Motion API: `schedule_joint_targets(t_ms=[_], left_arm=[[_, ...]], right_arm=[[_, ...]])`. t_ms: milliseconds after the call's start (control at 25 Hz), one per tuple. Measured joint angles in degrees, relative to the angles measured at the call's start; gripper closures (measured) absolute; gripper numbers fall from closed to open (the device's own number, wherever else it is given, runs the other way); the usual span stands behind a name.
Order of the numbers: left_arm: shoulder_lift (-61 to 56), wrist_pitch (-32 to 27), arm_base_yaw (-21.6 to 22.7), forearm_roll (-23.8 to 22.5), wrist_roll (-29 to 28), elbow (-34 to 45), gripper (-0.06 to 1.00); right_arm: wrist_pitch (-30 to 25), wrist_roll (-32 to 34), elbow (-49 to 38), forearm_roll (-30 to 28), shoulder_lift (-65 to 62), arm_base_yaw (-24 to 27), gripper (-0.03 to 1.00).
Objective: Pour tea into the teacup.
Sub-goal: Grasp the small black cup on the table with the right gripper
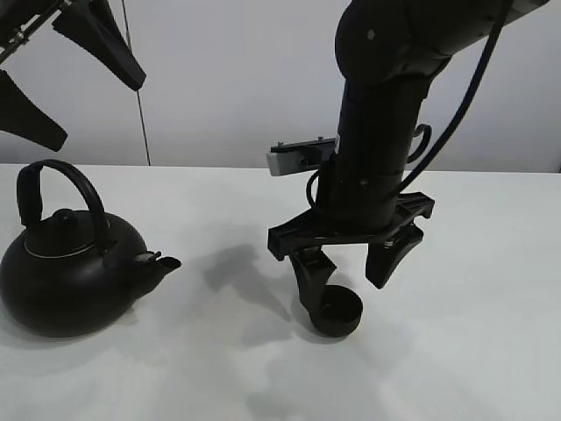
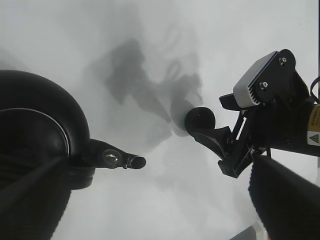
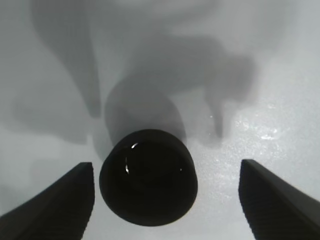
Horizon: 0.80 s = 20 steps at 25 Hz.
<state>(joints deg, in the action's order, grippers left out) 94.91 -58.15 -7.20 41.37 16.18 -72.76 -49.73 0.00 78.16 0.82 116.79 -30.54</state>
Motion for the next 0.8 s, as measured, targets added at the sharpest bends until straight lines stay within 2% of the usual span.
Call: schedule_joint_targets(t_ms=[520, 680, 800], left_arm=[[0.0, 0.0, 0.0, 0.0, 0.0, 0.0, 0.25], [0.0, 0.0, 0.0, 0.0, 0.0, 0.0, 0.25], [0.0, 0.0, 0.0, 0.0, 0.0, 0.0, 0.25]], right_arm=[[-1.5, 0.0, 0.8, 0.7, 2.6, 0.0, 0.43], [-1.5, 0.0, 0.8, 0.9, 2.6, 0.0, 0.55], [-1.5, 0.0, 0.9, 0.9, 2.6, 0.0, 0.57]])
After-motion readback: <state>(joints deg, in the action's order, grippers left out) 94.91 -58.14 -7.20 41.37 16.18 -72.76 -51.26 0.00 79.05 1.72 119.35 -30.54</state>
